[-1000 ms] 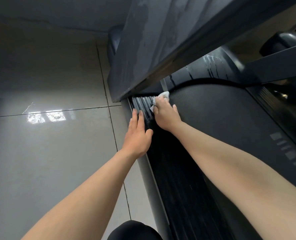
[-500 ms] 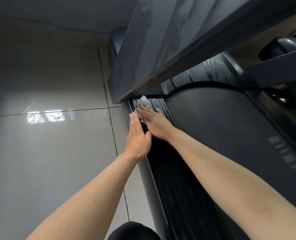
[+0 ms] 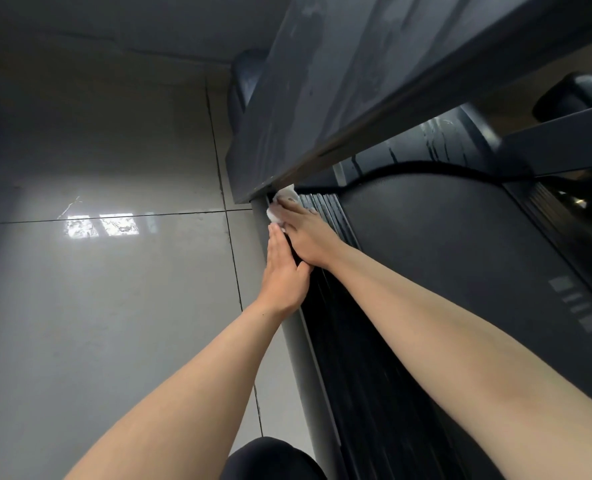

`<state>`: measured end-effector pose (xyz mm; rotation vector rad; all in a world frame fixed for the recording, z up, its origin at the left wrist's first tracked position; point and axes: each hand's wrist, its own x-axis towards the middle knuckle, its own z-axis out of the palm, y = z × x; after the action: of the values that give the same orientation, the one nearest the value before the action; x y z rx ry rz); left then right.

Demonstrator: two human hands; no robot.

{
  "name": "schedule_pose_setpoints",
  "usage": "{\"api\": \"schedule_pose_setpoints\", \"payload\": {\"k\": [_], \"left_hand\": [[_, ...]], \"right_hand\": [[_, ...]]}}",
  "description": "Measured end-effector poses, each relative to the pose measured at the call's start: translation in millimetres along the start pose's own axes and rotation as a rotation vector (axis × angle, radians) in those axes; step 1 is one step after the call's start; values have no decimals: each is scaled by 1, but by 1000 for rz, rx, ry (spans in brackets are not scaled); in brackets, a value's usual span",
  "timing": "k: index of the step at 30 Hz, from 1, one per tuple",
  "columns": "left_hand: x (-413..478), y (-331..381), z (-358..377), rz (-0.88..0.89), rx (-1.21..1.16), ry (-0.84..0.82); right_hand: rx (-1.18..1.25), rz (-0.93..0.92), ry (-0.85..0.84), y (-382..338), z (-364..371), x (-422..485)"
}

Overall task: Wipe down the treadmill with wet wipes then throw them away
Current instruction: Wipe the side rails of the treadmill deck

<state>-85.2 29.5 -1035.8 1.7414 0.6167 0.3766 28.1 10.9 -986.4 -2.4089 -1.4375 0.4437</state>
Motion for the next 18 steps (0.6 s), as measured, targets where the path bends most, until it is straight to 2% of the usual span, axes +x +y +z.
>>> {"api": "schedule_pose_setpoints", "payload": {"k": [5,18], "left_hand": [[-16,-5,6,-22,-25,69],[-13,-9,0,-53,91,133]], "right_hand": [[-35,-69,-84,-6,-3,-23],[-182,40,-126,-26,0,13]]}}
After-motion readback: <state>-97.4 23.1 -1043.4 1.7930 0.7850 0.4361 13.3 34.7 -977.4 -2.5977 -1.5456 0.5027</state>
